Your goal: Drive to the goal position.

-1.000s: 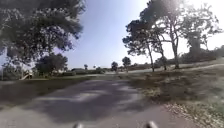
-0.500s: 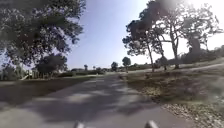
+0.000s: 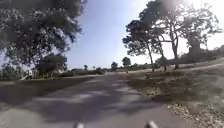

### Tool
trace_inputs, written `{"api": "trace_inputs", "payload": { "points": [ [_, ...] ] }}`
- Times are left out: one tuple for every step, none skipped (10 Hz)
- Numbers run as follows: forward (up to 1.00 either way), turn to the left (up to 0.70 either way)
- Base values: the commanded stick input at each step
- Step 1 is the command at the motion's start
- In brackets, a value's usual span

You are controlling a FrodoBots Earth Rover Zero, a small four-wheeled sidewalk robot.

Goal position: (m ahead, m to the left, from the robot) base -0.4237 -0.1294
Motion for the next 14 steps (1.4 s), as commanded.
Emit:
{"api": "trace_inputs", "payload": {
  "points": [
    [0.11,-0.01],
    [0.11,-0.01],
    [0.11,-0.01],
    [0.11,-0.01],
    [0.11,-0.01],
    [0.11,-0.01],
    [0.11,-0.01],
    [0.11,-0.01],
    [0.11,-0.01],
    [0.11,-0.01],
    [0.11,-0.01],
    [0.11,-0.01],
    [0.10,-0.01],
    [0.11,-0.01]
  ]
}}
